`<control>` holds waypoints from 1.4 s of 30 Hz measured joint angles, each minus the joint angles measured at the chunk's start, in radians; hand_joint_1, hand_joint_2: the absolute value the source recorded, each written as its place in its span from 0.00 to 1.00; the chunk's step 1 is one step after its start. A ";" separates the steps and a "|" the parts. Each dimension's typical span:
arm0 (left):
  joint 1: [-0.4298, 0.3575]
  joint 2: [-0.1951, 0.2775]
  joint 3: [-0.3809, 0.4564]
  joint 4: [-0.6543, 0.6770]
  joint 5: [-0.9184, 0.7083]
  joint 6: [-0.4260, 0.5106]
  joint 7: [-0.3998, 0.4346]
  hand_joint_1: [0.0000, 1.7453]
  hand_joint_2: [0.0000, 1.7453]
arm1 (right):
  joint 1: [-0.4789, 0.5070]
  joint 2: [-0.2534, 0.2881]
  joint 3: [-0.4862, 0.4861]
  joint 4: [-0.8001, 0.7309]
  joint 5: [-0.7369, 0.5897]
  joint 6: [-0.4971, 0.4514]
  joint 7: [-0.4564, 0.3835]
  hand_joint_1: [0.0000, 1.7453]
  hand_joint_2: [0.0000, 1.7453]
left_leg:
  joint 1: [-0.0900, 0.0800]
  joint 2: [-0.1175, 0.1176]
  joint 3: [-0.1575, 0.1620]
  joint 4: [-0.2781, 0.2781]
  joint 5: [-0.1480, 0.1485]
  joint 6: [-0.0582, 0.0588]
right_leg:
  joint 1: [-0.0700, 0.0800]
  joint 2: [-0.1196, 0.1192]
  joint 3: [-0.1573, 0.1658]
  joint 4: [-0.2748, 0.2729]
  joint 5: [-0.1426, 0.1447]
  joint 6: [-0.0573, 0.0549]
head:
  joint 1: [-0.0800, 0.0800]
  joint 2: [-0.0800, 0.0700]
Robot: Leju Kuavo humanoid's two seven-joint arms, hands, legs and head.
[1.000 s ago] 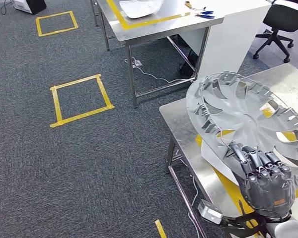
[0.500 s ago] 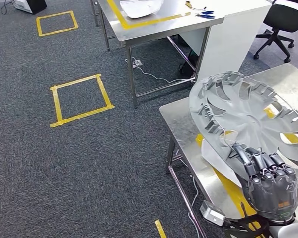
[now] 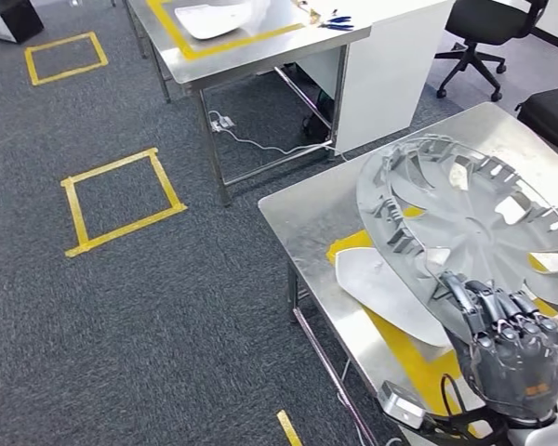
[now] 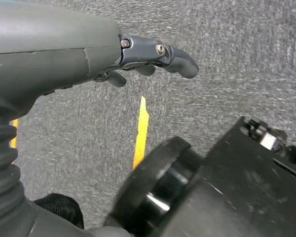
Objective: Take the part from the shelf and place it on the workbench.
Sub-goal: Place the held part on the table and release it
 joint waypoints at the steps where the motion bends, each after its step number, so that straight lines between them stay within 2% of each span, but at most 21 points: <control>1: -0.001 0.001 -0.002 0.001 0.004 0.003 -0.003 0.00 1.00 | 0.001 0.002 0.000 0.000 -0.002 0.000 -0.001 1.00 1.00 | 0.000 0.006 0.006 0.001 -0.003 -0.007 | 0.003 0.004 -0.001 0.008 -0.003 -0.015 | -0.003 0.000; 3: -0.005 -0.003 -0.007 0.003 0.011 0.008 -0.009 0.00 1.00 | 0.004 0.004 0.000 -0.001 -0.005 0.001 -0.002 1.00 1.00 | 0.007 0.017 0.019 0.001 -0.011 -0.018 | 0.009 0.028 -0.001 0.012 -0.007 -0.043 | -0.009 0.000; 5: -0.010 -0.006 -0.012 0.003 0.017 0.010 -0.012 0.00 1.00 | 0.005 0.004 0.000 -0.003 -0.006 0.002 -0.004 1.00 1.00 | 0.013 -0.008 0.007 0.045 -0.050 -0.020 | 0.015 0.048 0.002 0.012 -0.006 -0.060 | -0.013 0.000; 8: -0.010 -0.007 -0.020 0.004 0.021 0.011 -0.012 0.00 1.00 | 0.005 0.005 0.000 -0.004 -0.006 0.003 -0.006 1.00 1.00 | 0.000 -0.063 -0.085 0.243 -0.145 0.000 | 0.030 0.081 0.003 0.012 -0.007 -0.077 | -0.018 0.000; 10: -0.008 -0.008 -0.022 0.006 0.022 0.011 -0.012 0.00 1.00 | 0.006 0.005 0.001 -0.003 -0.006 0.004 -0.006 1.00 1.00 | -0.017 -0.074 -0.124 0.304 -0.145 0.020 | 0.040 0.109 0.003 0.012 -0.007 -0.084 | -0.019 0.000; 12: -0.009 -0.008 -0.024 0.007 0.024 0.011 -0.013 0.00 1.00 | 0.006 0.005 0.001 -0.003 -0.005 0.004 -0.007 1.00 1.00 | -0.037 -0.089 -0.095 0.215 -0.078 0.047 | 0.046 0.137 0.004 0.012 -0.006 -0.087 | -0.018 0.000; 14: -0.010 -0.005 -0.025 0.008 0.025 0.011 -0.015 0.00 1.00 | 0.006 0.006 0.001 -0.003 -0.005 0.004 -0.007 1.00 1.00 | -0.052 -0.131 -0.042 0.087 -0.021 0.076 | 0.047 0.162 0.003 0.011 -0.004 -0.087 | -0.018 0.000; 16: -0.011 -0.001 -0.026 0.009 0.027 0.011 -0.017 0.00 1.00 | 0.006 0.006 0.001 -0.002 -0.005 0.005 -0.008 1.00 1.00 | -0.057 -0.153 -0.017 0.033 -0.009 0.089 | 0.041 0.182 0.000 0.009 -0.001 -0.082 | -0.019 0.000; 19: -0.017 -0.001 -0.027 0.010 0.029 0.012 -0.018 0.00 1.00 | 0.006 0.006 0.001 -0.001 -0.005 0.005 -0.008 1.00 1.00 | -0.053 -0.123 -0.003 0.003 0.001 0.086 | 0.041 0.194 -0.005 0.004 0.000 -0.069 | -0.021 0.000; 21: -0.020 -0.006 -0.028 0.011 0.030 0.014 -0.019 0.00 1.00 | -0.001 0.007 0.001 -0.001 -0.006 0.006 -0.010 1.00 1.00 | -0.045 -0.097 0.008 -0.023 0.012 0.085 | 0.049 0.145 -0.033 0.053 -0.036 -0.064 | -0.015 0.000; 23: -0.020 -0.009 -0.030 0.012 0.034 0.015 -0.021 0.00 1.00 | -0.010 0.008 0.002 0.000 -0.007 0.006 -0.012 1.00 1.00 | -0.045 -0.071 0.010 -0.027 0.013 0.084 | 0.047 0.091 -0.089 0.168 -0.095 -0.056 | -0.009 0.000; 25: -0.019 -0.012 -0.034 0.012 0.037 0.014 -0.021 0.00 1.00 | -0.013 0.008 0.002 0.002 -0.008 0.007 -0.012 1.00 1.00 | -0.043 -0.044 0.011 -0.026 0.009 0.080 | 0.041 0.073 -0.126 0.246 -0.114 -0.045 | -0.009 0.000; 26: -0.019 -0.013 -0.036 0.012 0.039 0.014 -0.021 0.00 1.00 | -0.013 0.008 0.002 0.002 -0.008 0.008 -0.012 1.00 1.00 | -0.040 -0.031 0.013 -0.026 0.007 0.077 | 0.037 0.067 -0.117 0.232 -0.096 -0.039 | -0.009 0.000; 28: -0.019 -0.014 -0.038 0.012 0.039 0.014 -0.021 0.00 1.00 | -0.013 0.008 0.003 0.003 -0.010 0.009 -0.010 1.00 1.00 | -0.034 -0.007 0.019 -0.021 -0.001 0.065 | 0.031 0.037 -0.048 0.104 -0.034 -0.026 | -0.009 0.000; 30: -0.020 -0.011 -0.039 0.013 0.040 0.015 -0.021 0.00 1.00 | -0.015 0.008 0.003 0.004 -0.012 0.010 -0.009 1.00 1.00 | -0.035 0.012 0.024 -0.015 -0.010 0.050 | 0.032 0.004 0.016 -0.005 -0.003 -0.029 | -0.007 0.000; 31: -0.021 -0.009 -0.040 0.013 0.040 0.015 -0.021 0.00 1.00 | -0.015 0.009 0.003 0.004 -0.012 0.010 -0.009 1.00 1.00 | -0.038 0.020 0.027 -0.012 -0.013 0.045 | 0.034 0.000 0.027 -0.022 -0.004 -0.036 | -0.007 0.000; 34: -0.024 -0.009 -0.043 0.014 0.040 0.015 -0.021 0.00 1.00 | -0.015 0.010 0.003 0.003 -0.013 0.011 -0.009 1.00 1.00 | -0.035 0.035 0.035 -0.008 -0.022 0.032 | 0.037 0.034 0.026 -0.020 -0.002 -0.064 | -0.010 0.000; 36: -0.026 -0.009 -0.045 0.013 0.040 0.017 -0.021 0.00 1.00 | -0.016 0.010 0.004 0.003 -0.014 0.012 -0.009 1.00 1.00 | -0.029 -0.006 0.017 0.045 -0.062 0.023 | 0.035 0.055 0.028 -0.022 0.000 -0.077 | -0.013 0.000; 39: -0.024 -0.008 -0.047 0.014 0.041 0.019 -0.020 0.00 1.00 | -0.018 0.010 0.005 0.002 -0.014 0.015 -0.008 1.00 1.00 | -0.028 -0.068 -0.078 0.248 -0.153 0.022 | 0.037 0.090 0.028 -0.022 0.002 -0.086 | -0.018 0.000; 40: -0.022 -0.008 -0.047 0.014 0.041 0.020 -0.019 0.00 1.00 | -0.018 0.010 0.005 0.003 -0.013 0.016 -0.008 1.00 1.00 | -0.028 -0.072 -0.100 0.289 -0.159 0.025 | 0.040 0.104 0.029 -0.022 0.002 -0.087 | -0.019 0.000; 42: -0.021 -0.008 -0.049 0.014 0.042 0.021 -0.018 0.00 1.00 | -0.017 0.010 0.005 0.003 -0.013 0.018 -0.006 1.00 1.00 | -0.031 -0.080 -0.092 0.251 -0.110 0.038 | 0.045 0.134 0.030 -0.022 0.003 -0.089 | -0.018 0.000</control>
